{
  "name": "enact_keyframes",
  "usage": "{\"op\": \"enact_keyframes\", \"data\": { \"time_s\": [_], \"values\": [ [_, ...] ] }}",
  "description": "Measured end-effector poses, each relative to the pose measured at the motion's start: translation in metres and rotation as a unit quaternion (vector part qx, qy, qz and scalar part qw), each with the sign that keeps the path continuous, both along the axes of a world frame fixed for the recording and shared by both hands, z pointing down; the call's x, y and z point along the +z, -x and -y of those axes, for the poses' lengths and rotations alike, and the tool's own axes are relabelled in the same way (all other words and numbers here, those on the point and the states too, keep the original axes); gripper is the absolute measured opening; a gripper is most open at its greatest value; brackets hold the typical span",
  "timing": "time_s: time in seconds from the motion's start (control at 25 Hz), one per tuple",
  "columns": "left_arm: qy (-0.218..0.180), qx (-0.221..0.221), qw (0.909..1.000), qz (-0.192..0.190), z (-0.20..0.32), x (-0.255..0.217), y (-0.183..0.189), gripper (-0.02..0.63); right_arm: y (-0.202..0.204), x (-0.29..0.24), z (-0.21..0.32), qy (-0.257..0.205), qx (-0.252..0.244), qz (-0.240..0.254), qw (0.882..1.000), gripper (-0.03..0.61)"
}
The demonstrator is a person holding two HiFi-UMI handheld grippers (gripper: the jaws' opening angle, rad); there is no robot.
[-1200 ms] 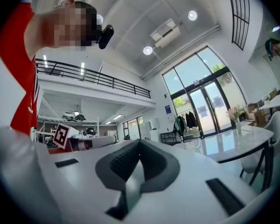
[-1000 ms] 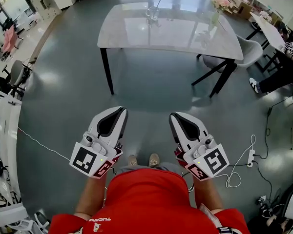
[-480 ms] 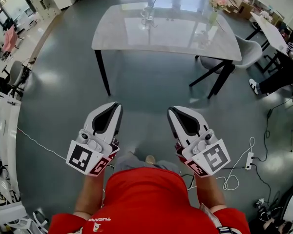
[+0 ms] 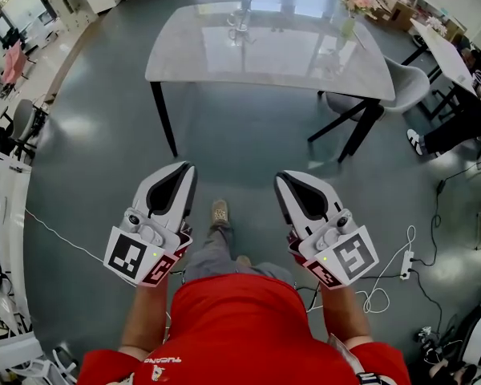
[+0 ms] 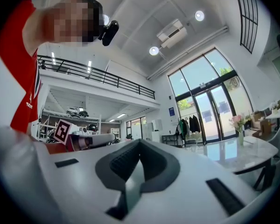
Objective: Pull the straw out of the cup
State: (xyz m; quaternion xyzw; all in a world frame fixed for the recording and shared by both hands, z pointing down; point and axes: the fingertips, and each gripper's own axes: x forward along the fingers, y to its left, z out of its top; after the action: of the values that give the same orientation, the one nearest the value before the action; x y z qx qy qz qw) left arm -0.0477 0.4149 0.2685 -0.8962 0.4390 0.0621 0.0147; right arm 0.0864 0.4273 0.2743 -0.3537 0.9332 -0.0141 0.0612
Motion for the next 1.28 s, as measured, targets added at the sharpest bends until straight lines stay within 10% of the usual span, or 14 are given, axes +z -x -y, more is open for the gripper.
{"op": "enact_keyframes", "data": {
  "time_s": [1.28],
  "values": [
    [-0.007,0.025,0.9996,0.008,0.278,0.006,0.082,0.005,0.068,-0.010,0.272,0.004,0.059,-0.019,0.998,0.000]
  ]
}}
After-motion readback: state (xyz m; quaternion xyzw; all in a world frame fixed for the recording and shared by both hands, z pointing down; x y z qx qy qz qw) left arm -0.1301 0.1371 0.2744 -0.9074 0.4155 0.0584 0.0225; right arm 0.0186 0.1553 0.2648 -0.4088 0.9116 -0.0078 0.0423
